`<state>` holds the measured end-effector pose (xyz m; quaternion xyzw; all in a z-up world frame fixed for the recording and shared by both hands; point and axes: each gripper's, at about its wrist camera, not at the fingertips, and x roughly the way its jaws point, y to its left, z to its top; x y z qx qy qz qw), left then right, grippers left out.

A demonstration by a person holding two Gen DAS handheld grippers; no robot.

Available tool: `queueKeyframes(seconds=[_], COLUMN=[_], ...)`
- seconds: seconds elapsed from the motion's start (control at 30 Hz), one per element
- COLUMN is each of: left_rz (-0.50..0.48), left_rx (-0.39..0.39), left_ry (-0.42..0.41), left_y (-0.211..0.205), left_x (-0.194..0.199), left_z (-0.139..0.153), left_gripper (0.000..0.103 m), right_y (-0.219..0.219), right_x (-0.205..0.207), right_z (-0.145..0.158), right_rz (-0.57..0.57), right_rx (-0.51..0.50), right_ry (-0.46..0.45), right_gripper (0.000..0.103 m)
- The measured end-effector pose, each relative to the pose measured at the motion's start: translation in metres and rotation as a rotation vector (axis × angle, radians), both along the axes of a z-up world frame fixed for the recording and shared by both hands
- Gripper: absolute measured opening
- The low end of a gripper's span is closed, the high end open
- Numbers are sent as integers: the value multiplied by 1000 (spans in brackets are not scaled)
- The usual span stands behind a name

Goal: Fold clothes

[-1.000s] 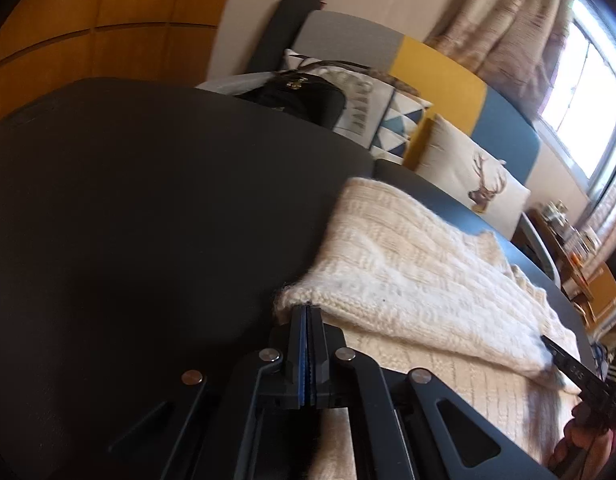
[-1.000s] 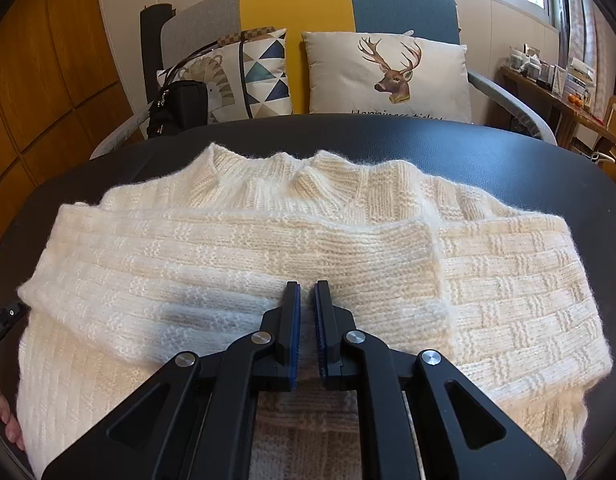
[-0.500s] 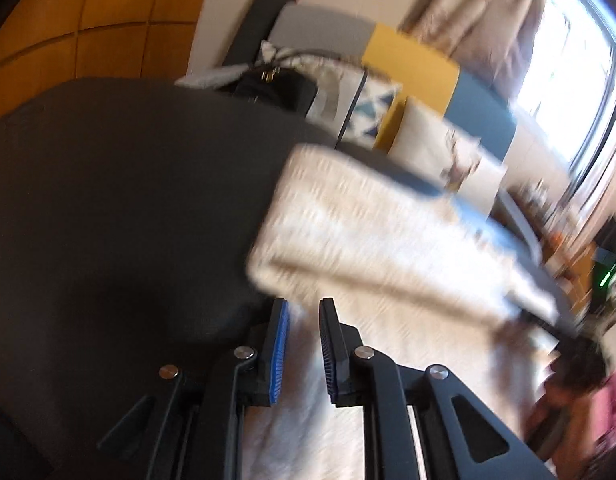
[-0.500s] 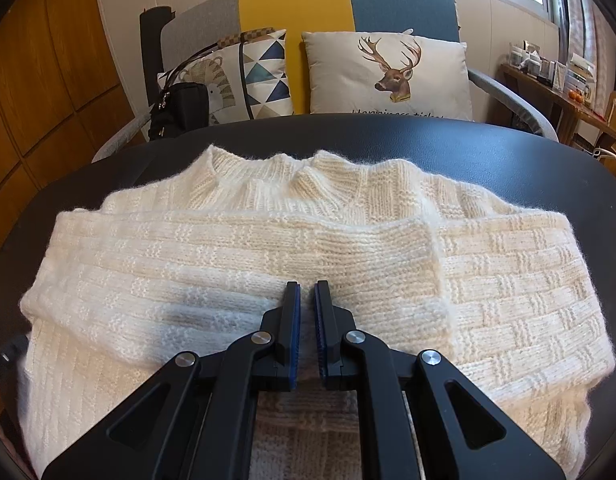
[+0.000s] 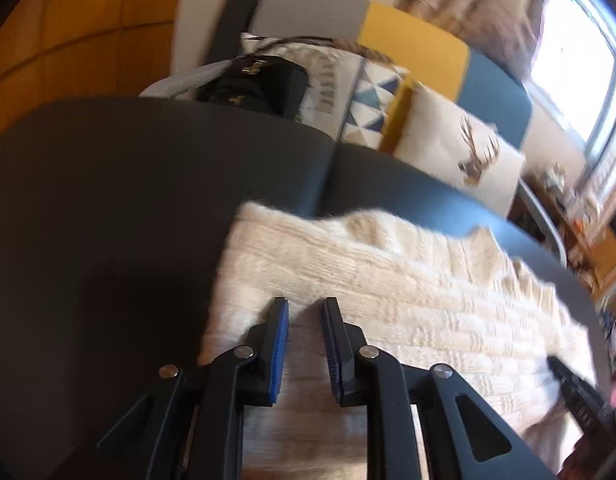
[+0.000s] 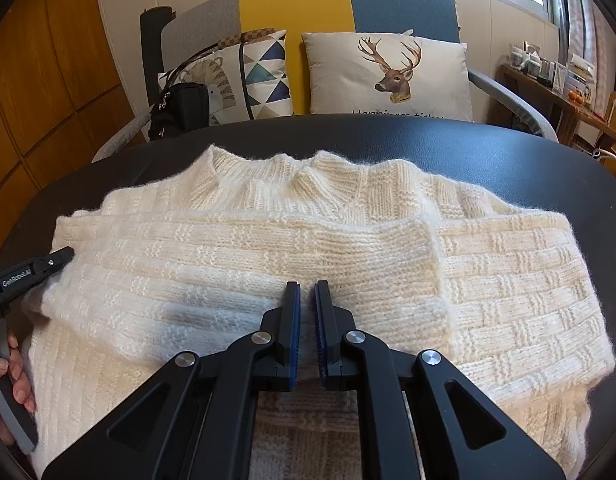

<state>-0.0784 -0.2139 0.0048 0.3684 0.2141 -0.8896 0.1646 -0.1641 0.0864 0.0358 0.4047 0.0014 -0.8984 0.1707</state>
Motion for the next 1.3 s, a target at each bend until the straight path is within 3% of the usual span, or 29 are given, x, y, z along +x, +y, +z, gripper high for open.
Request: queueKeyframes(seconds=[0.13, 0.2, 0.3, 0.37, 0.47, 0.53, 0.67, 0.8, 0.9, 1.0, 1.13, 1.3], left_rz=[79, 83, 57, 12, -33, -57, -109, -115, -93, -66, -67, -77], left_rx=[43, 18, 3, 30, 37, 24, 17, -53, -26, -11, -55, -62], left_ry=[9, -12, -8, 56, 94, 62, -102, -50, -25, -38, -82, -71], left_y=[-8, -6, 4, 7, 7, 5, -8, -10, -15, -19, -17, -17], left_x=[17, 16, 11, 7, -13, -31, -63, -46, -39, -41, -58, -66], left_z=[-6, -6, 5, 15, 31, 33, 10, 5, 5, 5, 3, 0], left_gripper=[2, 2, 6, 14, 15, 16, 17, 16, 15, 12, 9, 8], right_y=[-3, -4, -2, 1, 2, 2, 2, 3, 3, 2, 2, 2], right_x=[1, 1, 0, -1, -2, -1, -2, -3, -4, -4, -4, -3], right_z=[0, 0, 0, 0, -1, 0, 0, 1, 1, 1, 1, 2], right_rz=[3, 5, 6, 7, 8, 8, 8, 10, 13, 13, 13, 11], right_rx=[20, 31, 24, 12, 5, 7, 1, -5, 0, 6, 7, 16], right_ry=[7, 12, 10, 6, 4, 5, 1, -3, -3, -2, -5, -4], right_gripper=[8, 8, 8, 8, 8, 8, 8, 8, 8, 8, 8, 8])
